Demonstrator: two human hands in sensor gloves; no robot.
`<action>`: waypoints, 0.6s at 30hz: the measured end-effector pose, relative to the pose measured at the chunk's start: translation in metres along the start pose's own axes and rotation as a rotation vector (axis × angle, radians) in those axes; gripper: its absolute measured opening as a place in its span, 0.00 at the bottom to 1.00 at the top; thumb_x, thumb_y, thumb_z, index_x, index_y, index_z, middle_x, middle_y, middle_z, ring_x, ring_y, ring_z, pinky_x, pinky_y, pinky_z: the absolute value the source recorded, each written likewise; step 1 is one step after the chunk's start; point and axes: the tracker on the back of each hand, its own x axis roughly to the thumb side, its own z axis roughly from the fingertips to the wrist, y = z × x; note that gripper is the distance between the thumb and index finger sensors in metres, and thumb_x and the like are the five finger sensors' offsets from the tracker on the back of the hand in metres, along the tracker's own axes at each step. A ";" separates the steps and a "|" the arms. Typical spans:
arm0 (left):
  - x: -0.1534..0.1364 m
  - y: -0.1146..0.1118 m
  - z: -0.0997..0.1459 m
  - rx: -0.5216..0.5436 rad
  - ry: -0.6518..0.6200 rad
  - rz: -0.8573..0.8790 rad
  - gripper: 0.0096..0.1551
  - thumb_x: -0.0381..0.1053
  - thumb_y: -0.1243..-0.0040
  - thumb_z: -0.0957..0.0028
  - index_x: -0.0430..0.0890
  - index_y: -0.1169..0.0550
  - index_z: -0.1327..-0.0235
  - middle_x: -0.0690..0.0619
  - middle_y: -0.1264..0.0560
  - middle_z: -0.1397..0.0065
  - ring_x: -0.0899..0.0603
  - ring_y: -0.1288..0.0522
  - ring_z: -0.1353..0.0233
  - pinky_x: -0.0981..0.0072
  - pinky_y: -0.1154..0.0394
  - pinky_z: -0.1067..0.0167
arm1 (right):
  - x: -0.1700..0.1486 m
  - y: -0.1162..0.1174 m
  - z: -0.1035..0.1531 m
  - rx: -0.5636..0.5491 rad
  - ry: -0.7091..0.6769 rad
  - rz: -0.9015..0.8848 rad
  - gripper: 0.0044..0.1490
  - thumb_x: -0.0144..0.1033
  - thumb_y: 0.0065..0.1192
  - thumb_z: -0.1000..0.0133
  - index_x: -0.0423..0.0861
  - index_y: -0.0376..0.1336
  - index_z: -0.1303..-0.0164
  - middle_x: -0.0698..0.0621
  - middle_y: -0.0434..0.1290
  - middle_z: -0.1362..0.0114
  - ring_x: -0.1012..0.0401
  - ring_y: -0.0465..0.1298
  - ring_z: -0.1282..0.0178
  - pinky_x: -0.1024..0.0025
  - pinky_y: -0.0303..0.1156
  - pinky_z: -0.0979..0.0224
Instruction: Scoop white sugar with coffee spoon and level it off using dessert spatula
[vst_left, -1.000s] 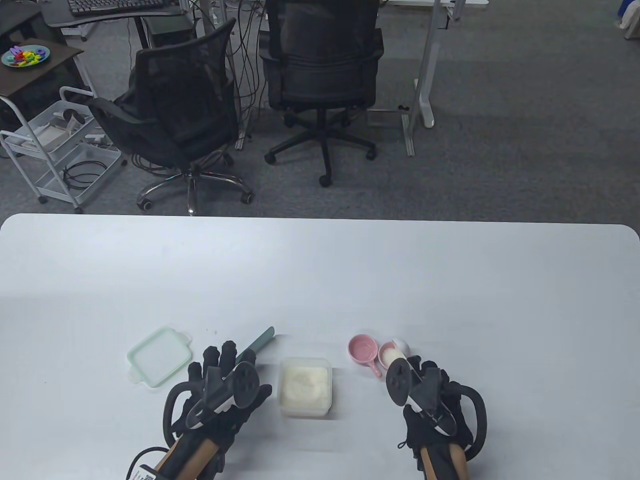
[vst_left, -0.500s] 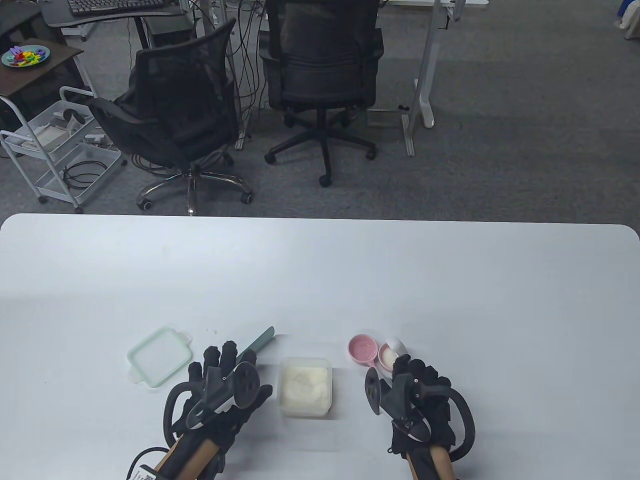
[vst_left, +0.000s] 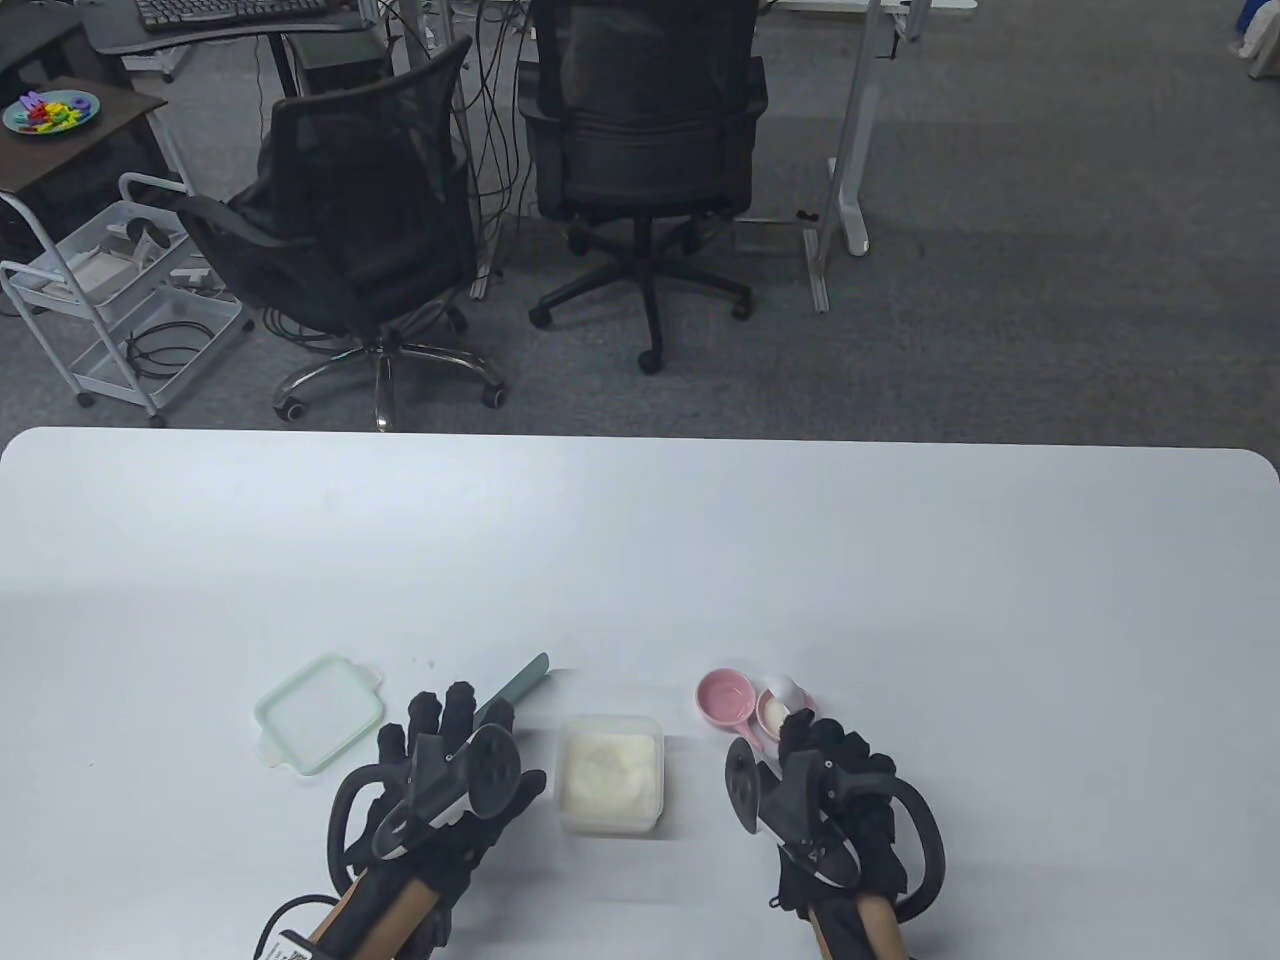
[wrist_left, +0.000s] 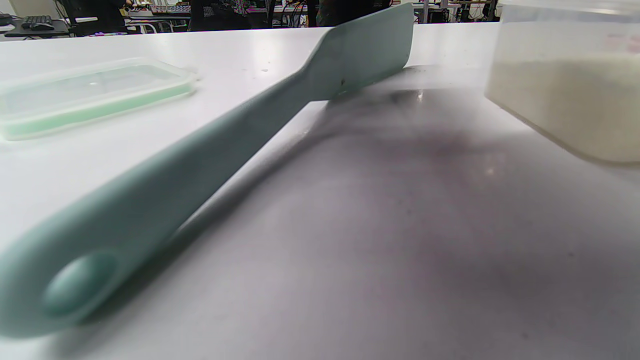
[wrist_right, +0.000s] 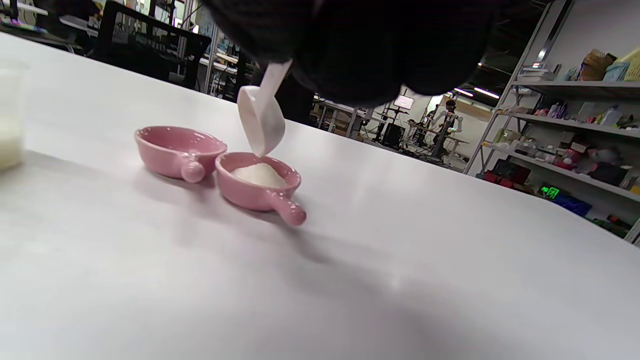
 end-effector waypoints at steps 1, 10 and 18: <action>0.000 0.000 0.000 0.000 0.000 0.000 0.49 0.78 0.58 0.41 0.60 0.51 0.09 0.45 0.58 0.06 0.27 0.55 0.08 0.25 0.51 0.20 | -0.002 -0.001 0.000 -0.004 -0.002 -0.028 0.33 0.30 0.56 0.33 0.46 0.55 0.16 0.44 0.72 0.31 0.55 0.77 0.42 0.48 0.71 0.25; -0.001 0.000 0.000 0.010 0.008 0.003 0.50 0.78 0.58 0.41 0.60 0.51 0.09 0.45 0.58 0.06 0.27 0.55 0.08 0.26 0.51 0.20 | -0.016 0.002 -0.004 -0.057 -0.071 -0.434 0.34 0.30 0.53 0.33 0.43 0.52 0.14 0.44 0.70 0.30 0.55 0.76 0.42 0.46 0.70 0.25; -0.001 -0.001 -0.001 0.009 0.009 -0.004 0.50 0.78 0.58 0.41 0.60 0.51 0.09 0.45 0.58 0.06 0.27 0.55 0.08 0.26 0.51 0.20 | -0.033 0.015 -0.014 -0.006 -0.142 -0.855 0.35 0.28 0.52 0.33 0.40 0.50 0.14 0.43 0.68 0.27 0.54 0.76 0.39 0.42 0.67 0.23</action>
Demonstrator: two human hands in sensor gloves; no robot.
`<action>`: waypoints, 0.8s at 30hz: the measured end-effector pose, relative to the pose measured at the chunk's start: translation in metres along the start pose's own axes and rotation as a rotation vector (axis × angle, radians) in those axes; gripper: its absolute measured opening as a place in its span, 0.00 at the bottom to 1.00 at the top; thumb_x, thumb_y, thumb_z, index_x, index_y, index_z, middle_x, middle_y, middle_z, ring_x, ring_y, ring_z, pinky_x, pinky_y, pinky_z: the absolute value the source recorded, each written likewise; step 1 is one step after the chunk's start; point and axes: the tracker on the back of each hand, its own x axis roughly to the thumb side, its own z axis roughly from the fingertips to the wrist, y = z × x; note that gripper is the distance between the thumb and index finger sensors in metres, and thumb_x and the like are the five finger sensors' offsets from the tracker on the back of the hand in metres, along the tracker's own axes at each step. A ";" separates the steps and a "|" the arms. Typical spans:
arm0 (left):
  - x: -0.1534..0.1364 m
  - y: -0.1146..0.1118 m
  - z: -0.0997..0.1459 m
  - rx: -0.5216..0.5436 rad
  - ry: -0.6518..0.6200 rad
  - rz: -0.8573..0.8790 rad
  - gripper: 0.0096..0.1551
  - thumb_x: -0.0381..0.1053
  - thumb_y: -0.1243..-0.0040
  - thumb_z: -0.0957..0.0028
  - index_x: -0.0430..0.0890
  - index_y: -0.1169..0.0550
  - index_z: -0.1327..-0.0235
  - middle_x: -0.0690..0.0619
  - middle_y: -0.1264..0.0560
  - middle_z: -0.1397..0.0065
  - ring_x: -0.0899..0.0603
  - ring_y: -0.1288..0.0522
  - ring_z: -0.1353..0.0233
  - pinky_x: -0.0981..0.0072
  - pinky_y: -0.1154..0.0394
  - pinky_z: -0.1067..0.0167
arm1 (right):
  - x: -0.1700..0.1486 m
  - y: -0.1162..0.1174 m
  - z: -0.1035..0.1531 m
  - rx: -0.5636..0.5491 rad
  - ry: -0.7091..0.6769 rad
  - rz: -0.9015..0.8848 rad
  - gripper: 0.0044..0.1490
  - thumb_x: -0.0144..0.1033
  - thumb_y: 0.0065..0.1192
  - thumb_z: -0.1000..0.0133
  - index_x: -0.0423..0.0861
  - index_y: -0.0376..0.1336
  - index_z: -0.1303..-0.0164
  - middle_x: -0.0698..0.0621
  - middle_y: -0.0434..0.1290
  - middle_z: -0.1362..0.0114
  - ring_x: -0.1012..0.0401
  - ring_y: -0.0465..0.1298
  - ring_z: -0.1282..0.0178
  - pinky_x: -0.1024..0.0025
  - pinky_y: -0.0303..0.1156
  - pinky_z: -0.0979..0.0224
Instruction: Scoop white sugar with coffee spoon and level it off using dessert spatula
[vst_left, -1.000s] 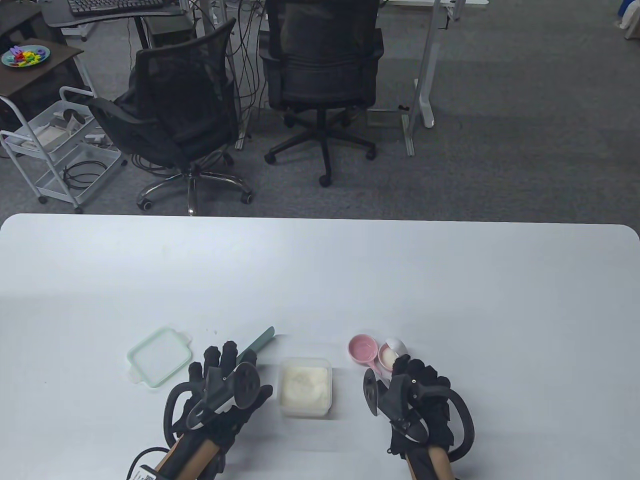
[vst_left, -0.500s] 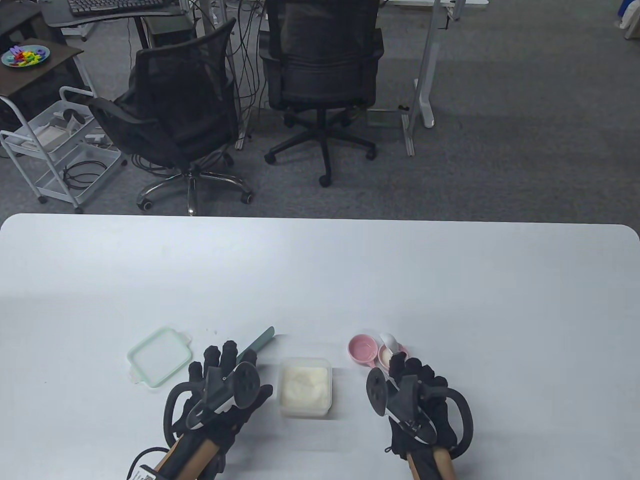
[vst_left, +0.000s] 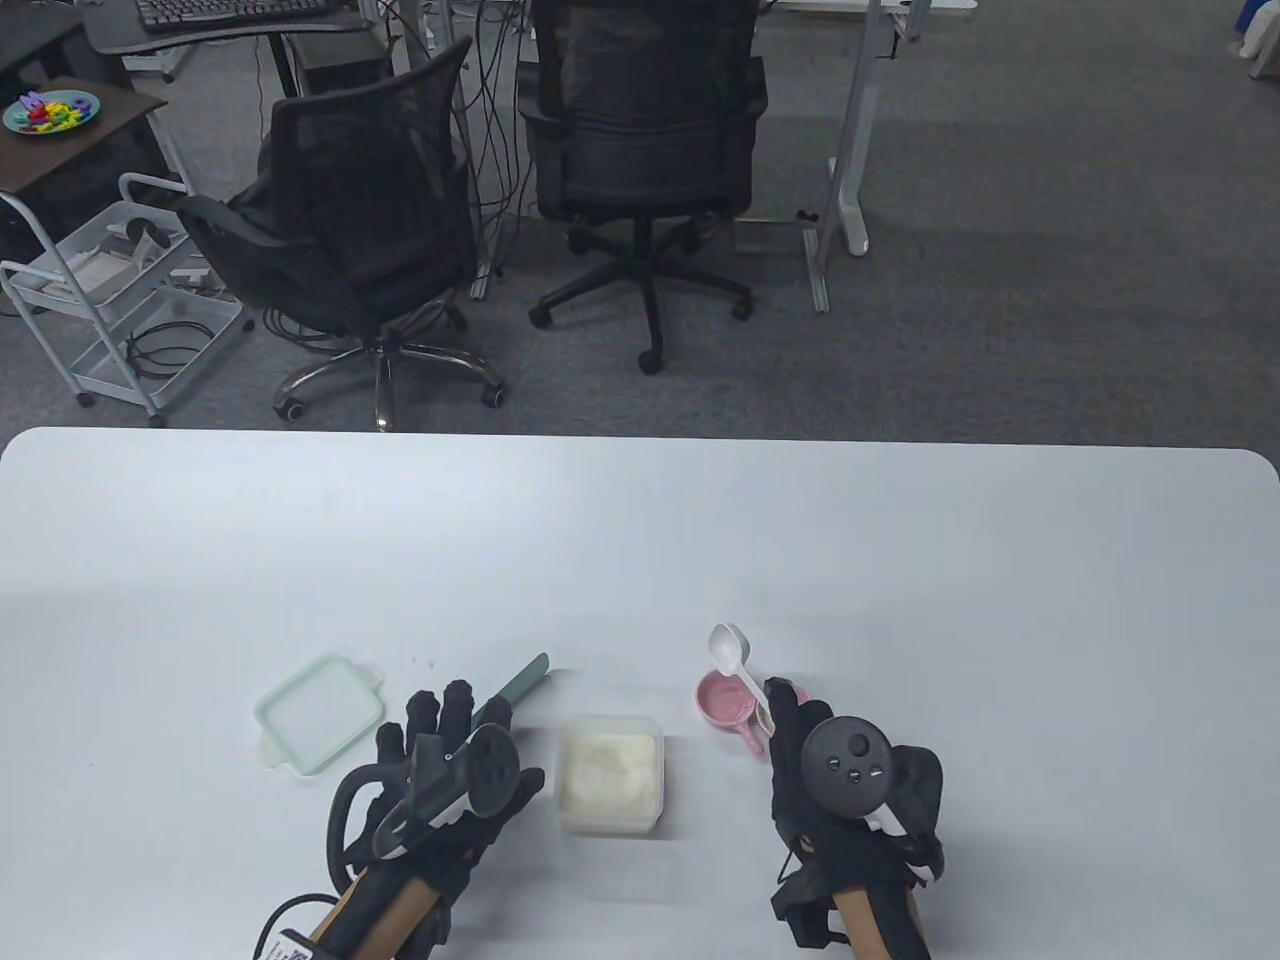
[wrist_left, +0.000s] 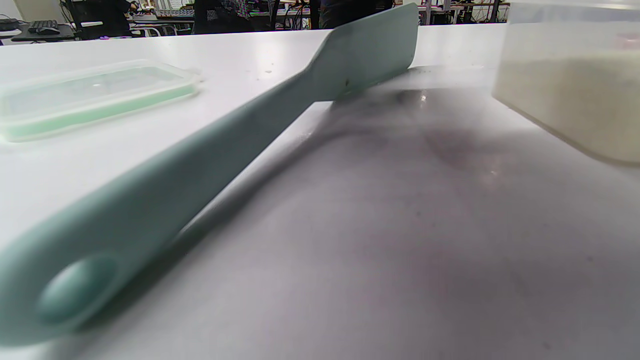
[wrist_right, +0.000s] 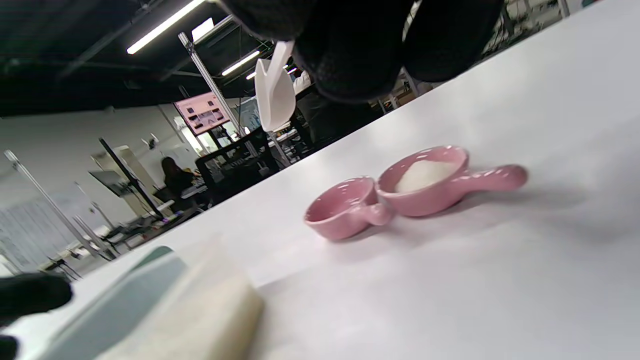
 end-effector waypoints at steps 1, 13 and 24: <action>0.000 0.000 0.000 0.000 0.001 0.000 0.50 0.79 0.58 0.41 0.60 0.51 0.09 0.45 0.58 0.06 0.27 0.55 0.08 0.26 0.51 0.20 | -0.002 0.000 0.000 0.001 -0.006 -0.035 0.36 0.28 0.52 0.33 0.40 0.50 0.14 0.43 0.68 0.27 0.54 0.76 0.39 0.42 0.67 0.23; 0.001 0.004 0.003 0.139 -0.086 0.067 0.52 0.79 0.57 0.43 0.60 0.53 0.09 0.48 0.57 0.06 0.29 0.52 0.08 0.27 0.49 0.19 | 0.002 0.015 -0.004 0.089 -0.079 -0.146 0.35 0.27 0.53 0.33 0.41 0.52 0.14 0.42 0.69 0.26 0.53 0.77 0.38 0.41 0.67 0.23; 0.009 -0.004 0.003 0.172 -0.331 0.117 0.58 0.81 0.58 0.49 0.61 0.61 0.11 0.56 0.62 0.05 0.31 0.54 0.06 0.27 0.52 0.19 | 0.012 0.030 -0.004 0.166 -0.128 -0.116 0.34 0.27 0.55 0.34 0.43 0.54 0.15 0.42 0.70 0.25 0.52 0.77 0.37 0.40 0.67 0.24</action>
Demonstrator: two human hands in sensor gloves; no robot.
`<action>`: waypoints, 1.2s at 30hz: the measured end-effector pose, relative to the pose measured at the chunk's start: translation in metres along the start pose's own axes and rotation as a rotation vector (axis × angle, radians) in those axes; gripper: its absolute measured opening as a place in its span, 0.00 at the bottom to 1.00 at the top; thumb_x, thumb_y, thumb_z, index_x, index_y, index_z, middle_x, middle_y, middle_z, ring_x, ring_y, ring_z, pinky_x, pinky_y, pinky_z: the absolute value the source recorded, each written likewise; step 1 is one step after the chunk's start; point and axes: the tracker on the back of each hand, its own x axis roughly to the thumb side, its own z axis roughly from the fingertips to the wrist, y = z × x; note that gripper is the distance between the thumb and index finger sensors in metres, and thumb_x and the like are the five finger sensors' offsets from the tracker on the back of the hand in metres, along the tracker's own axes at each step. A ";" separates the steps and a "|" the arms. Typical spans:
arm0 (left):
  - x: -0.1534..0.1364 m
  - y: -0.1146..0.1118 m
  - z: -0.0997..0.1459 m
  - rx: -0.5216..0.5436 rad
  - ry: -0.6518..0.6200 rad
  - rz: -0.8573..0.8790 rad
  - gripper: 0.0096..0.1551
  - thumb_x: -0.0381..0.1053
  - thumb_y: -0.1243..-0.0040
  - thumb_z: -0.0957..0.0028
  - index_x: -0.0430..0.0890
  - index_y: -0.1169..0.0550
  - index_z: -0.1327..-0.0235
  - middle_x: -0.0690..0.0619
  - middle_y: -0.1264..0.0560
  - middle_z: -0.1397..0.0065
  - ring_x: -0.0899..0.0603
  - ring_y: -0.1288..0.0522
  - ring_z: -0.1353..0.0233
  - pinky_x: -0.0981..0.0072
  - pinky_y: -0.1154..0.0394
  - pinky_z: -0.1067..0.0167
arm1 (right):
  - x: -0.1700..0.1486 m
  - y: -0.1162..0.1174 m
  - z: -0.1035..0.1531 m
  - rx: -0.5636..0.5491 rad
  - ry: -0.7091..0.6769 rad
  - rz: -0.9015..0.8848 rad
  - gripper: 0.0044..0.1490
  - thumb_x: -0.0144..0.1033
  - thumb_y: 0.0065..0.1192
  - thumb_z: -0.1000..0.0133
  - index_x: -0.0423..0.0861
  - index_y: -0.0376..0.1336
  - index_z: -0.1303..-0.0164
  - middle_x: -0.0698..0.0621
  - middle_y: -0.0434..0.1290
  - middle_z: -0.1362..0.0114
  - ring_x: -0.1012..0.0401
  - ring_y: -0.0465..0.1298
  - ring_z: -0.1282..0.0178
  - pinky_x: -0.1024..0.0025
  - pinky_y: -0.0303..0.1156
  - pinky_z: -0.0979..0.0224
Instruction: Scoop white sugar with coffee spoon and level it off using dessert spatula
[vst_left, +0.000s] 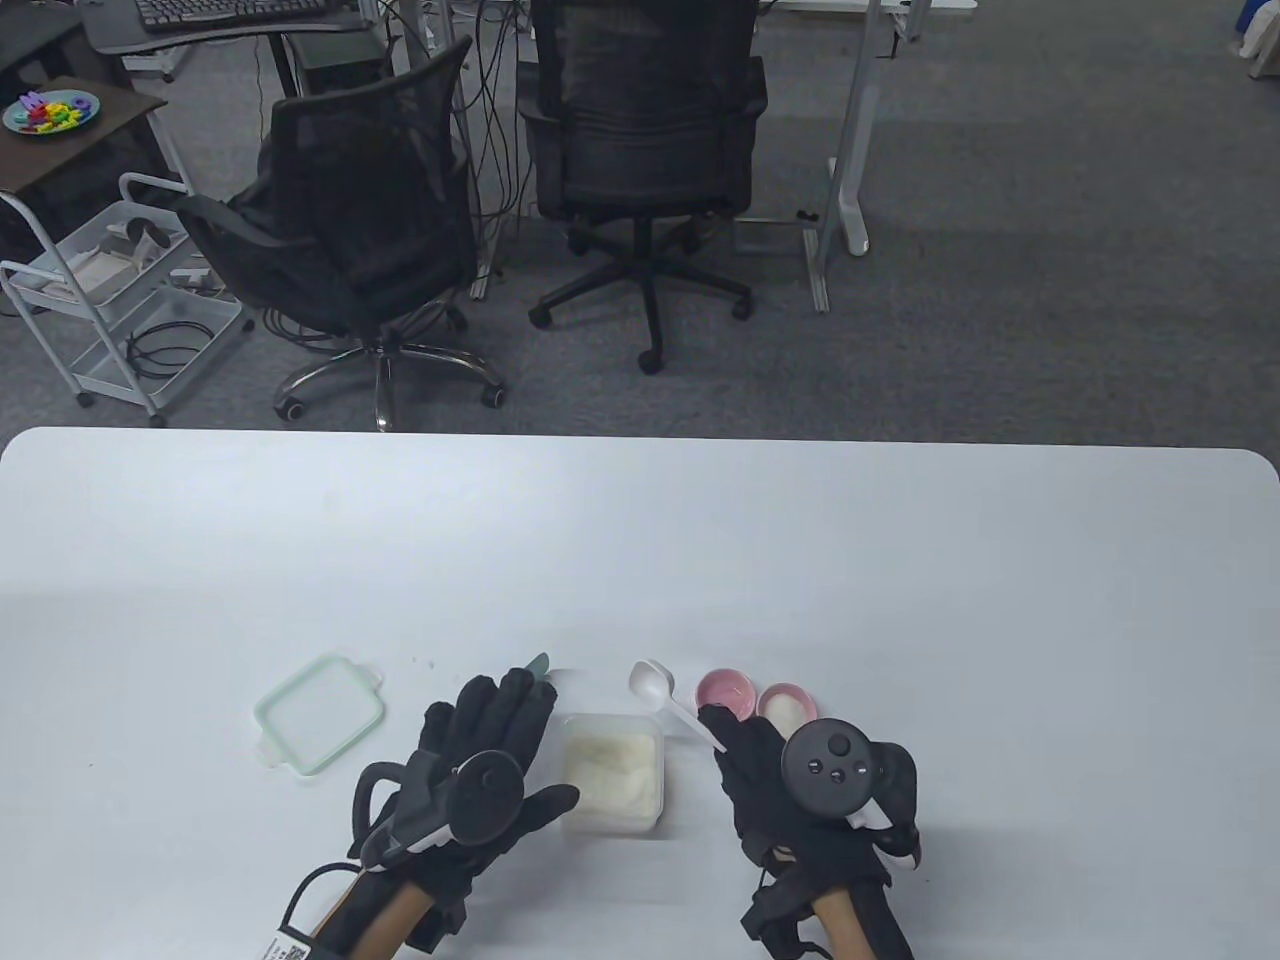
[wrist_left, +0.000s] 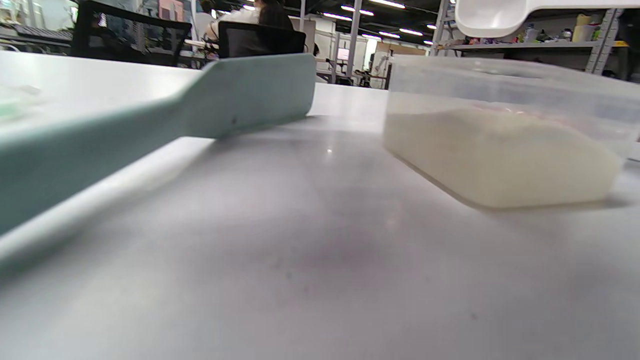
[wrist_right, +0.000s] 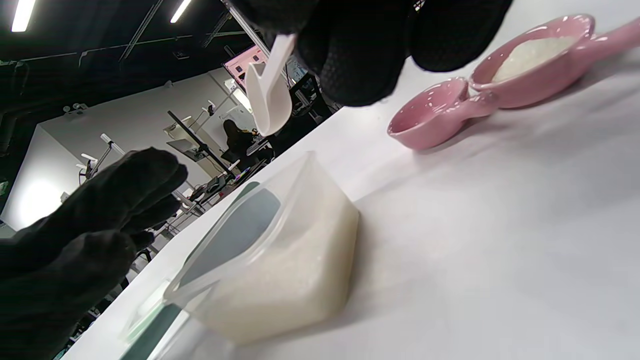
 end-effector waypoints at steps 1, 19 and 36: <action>0.000 -0.001 0.000 -0.007 -0.010 0.008 0.59 0.82 0.58 0.50 0.61 0.62 0.11 0.56 0.62 0.05 0.31 0.55 0.06 0.27 0.52 0.18 | 0.000 0.000 0.000 0.003 -0.002 0.004 0.34 0.27 0.55 0.34 0.43 0.54 0.15 0.43 0.70 0.25 0.52 0.77 0.37 0.40 0.67 0.24; 0.019 -0.029 -0.024 -0.096 -0.067 -0.047 0.63 0.85 0.57 0.58 0.61 0.58 0.10 0.60 0.57 0.05 0.38 0.54 0.04 0.29 0.52 0.17 | 0.010 0.008 0.000 0.083 -0.019 0.117 0.33 0.26 0.60 0.35 0.45 0.58 0.17 0.43 0.71 0.24 0.51 0.77 0.35 0.38 0.66 0.23; 0.009 -0.031 -0.029 -0.117 -0.046 0.136 0.62 0.84 0.51 0.58 0.64 0.52 0.10 0.59 0.56 0.04 0.37 0.49 0.05 0.29 0.50 0.18 | 0.015 0.018 0.000 0.106 -0.015 0.264 0.31 0.27 0.60 0.35 0.48 0.60 0.19 0.44 0.71 0.24 0.51 0.77 0.35 0.38 0.65 0.22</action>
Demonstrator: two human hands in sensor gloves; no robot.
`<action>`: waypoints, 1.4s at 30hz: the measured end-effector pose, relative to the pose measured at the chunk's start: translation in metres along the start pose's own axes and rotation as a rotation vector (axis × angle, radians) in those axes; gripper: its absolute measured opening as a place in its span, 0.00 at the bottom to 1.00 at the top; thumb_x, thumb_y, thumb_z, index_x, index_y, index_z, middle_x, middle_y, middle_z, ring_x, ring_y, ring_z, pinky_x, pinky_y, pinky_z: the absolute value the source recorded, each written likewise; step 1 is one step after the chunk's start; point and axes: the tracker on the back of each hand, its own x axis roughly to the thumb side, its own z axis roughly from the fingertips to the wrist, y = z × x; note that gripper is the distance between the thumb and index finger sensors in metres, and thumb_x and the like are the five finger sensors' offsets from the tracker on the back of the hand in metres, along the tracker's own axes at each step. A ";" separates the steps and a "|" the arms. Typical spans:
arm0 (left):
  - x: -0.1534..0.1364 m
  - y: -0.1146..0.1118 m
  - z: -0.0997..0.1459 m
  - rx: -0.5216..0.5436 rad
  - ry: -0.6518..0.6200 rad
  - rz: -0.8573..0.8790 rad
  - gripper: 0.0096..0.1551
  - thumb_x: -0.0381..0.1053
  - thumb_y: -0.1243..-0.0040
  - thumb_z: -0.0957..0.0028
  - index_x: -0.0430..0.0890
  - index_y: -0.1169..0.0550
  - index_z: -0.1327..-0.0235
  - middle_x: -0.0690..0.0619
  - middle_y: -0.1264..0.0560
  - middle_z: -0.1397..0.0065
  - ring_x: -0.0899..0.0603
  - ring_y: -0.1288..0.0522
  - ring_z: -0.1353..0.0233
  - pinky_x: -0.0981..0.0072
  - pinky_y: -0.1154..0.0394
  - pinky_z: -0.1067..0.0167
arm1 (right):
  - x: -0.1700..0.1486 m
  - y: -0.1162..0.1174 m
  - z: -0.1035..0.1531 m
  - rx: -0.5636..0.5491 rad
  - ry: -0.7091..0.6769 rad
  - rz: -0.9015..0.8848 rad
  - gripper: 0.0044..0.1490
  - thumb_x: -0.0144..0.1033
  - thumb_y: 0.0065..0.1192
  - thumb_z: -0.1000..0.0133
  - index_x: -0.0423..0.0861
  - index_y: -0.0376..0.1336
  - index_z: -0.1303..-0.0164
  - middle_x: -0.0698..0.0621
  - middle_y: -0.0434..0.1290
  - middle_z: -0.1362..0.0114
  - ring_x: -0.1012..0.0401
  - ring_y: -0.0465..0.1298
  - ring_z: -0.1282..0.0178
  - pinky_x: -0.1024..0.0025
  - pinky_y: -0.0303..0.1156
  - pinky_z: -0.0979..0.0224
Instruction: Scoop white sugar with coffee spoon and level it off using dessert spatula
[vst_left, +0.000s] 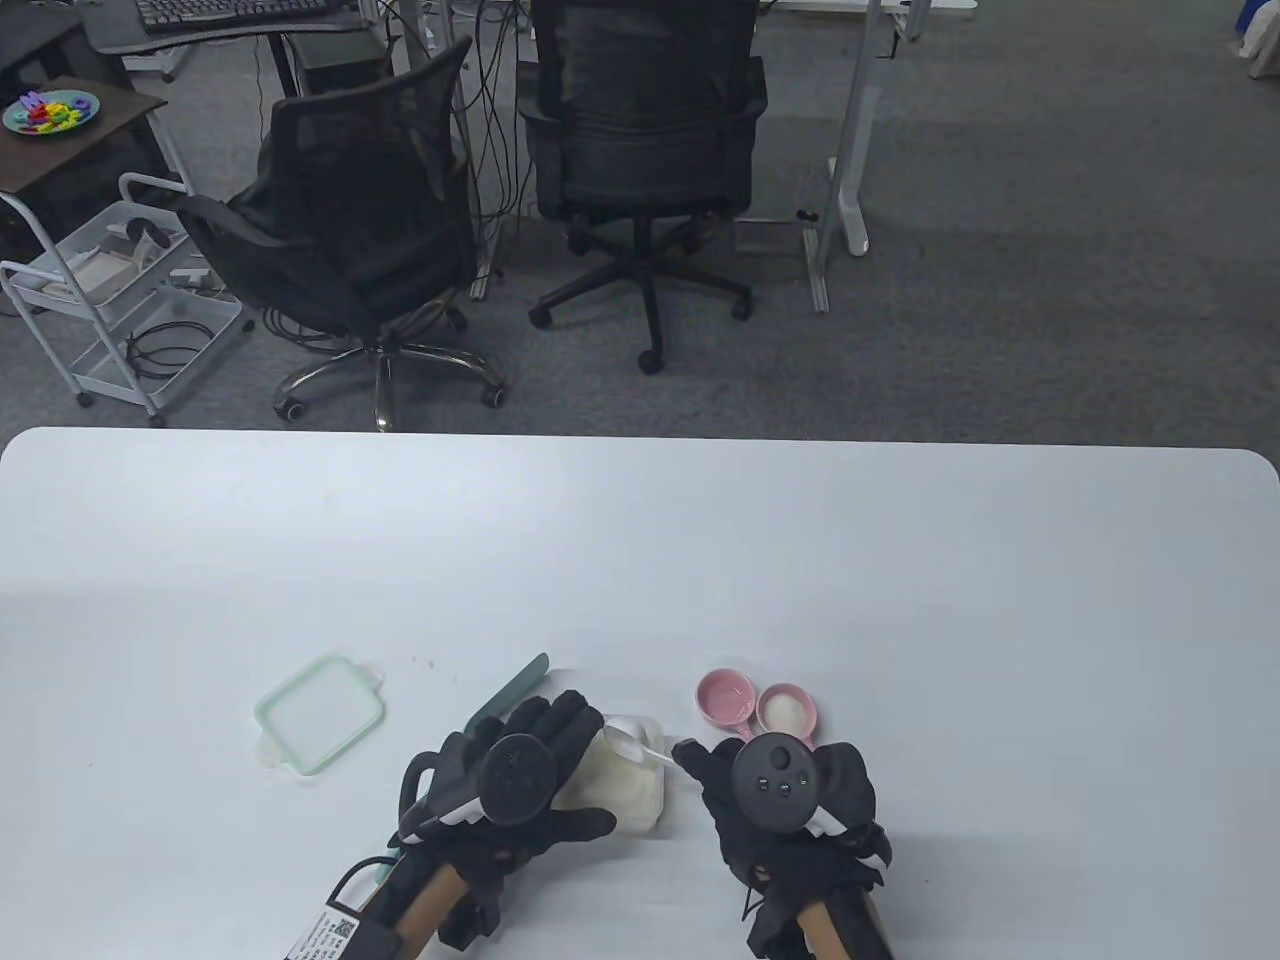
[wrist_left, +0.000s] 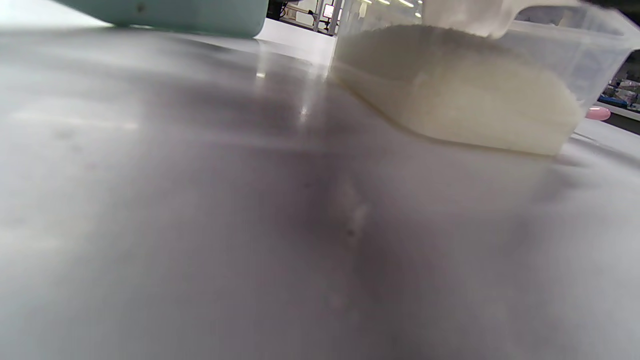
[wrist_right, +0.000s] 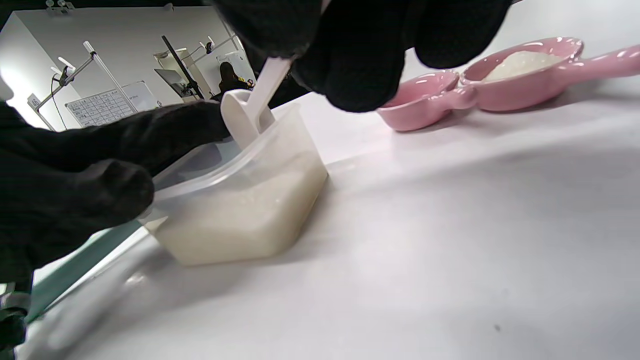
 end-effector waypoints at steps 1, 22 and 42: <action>0.000 0.000 0.000 0.001 0.001 -0.001 0.61 0.85 0.51 0.58 0.65 0.52 0.10 0.60 0.55 0.04 0.37 0.48 0.05 0.28 0.49 0.19 | 0.001 0.001 0.000 0.003 -0.003 0.007 0.31 0.27 0.60 0.35 0.48 0.60 0.19 0.44 0.71 0.24 0.51 0.77 0.34 0.38 0.65 0.22; 0.002 0.000 0.001 0.004 0.012 -0.016 0.61 0.84 0.51 0.58 0.64 0.52 0.10 0.60 0.56 0.04 0.35 0.48 0.06 0.28 0.49 0.19 | 0.020 0.016 -0.002 0.063 -0.036 0.107 0.31 0.28 0.60 0.35 0.47 0.61 0.19 0.44 0.72 0.25 0.52 0.77 0.36 0.40 0.67 0.23; 0.003 0.000 0.001 0.002 0.013 -0.020 0.61 0.84 0.51 0.57 0.63 0.52 0.10 0.59 0.56 0.04 0.35 0.48 0.06 0.29 0.49 0.18 | -0.013 0.022 -0.011 0.201 0.031 -0.374 0.31 0.29 0.54 0.33 0.40 0.58 0.18 0.40 0.73 0.29 0.53 0.79 0.42 0.42 0.69 0.26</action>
